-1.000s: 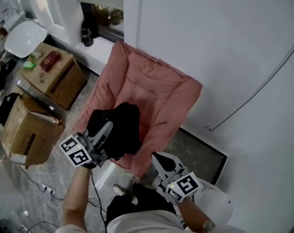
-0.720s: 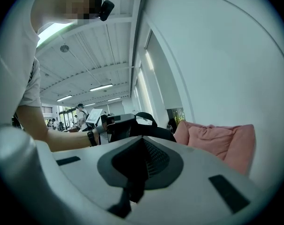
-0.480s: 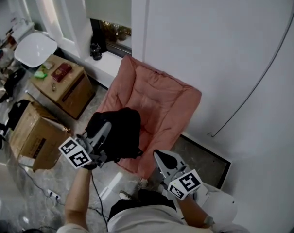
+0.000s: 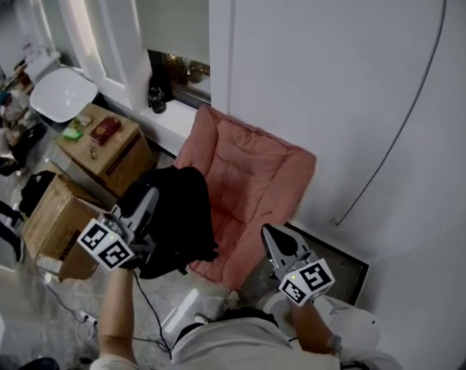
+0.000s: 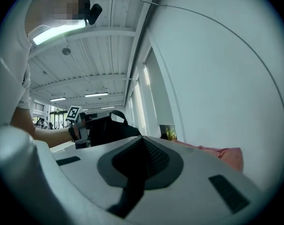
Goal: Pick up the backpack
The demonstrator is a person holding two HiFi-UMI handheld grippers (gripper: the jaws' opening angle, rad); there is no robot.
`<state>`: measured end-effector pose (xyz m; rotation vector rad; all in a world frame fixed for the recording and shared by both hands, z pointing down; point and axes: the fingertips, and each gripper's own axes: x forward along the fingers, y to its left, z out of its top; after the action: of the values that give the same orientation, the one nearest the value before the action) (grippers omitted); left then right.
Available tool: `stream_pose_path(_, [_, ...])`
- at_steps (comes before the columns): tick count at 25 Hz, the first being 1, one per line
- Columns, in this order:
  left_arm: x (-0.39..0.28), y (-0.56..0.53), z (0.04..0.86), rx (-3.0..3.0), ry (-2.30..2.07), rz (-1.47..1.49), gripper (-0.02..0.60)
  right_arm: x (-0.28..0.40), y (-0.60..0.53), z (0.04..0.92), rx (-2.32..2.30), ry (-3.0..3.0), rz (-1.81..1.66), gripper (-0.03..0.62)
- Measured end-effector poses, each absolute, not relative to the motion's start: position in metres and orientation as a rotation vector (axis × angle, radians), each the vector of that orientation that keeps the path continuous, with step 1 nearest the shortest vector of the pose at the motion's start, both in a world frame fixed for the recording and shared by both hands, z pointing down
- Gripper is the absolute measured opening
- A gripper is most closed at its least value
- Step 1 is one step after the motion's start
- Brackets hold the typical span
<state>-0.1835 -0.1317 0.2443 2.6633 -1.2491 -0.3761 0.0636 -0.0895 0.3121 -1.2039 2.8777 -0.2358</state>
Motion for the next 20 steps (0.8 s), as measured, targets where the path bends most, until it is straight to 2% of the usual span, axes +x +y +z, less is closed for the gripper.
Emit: stream_pose_path(20, [-0.26,-0.059,0.216,2.479,-1.74,-0.462,0.017,0.114,-0.124,0.275,-1.362,2.775,-0.079,0.02])
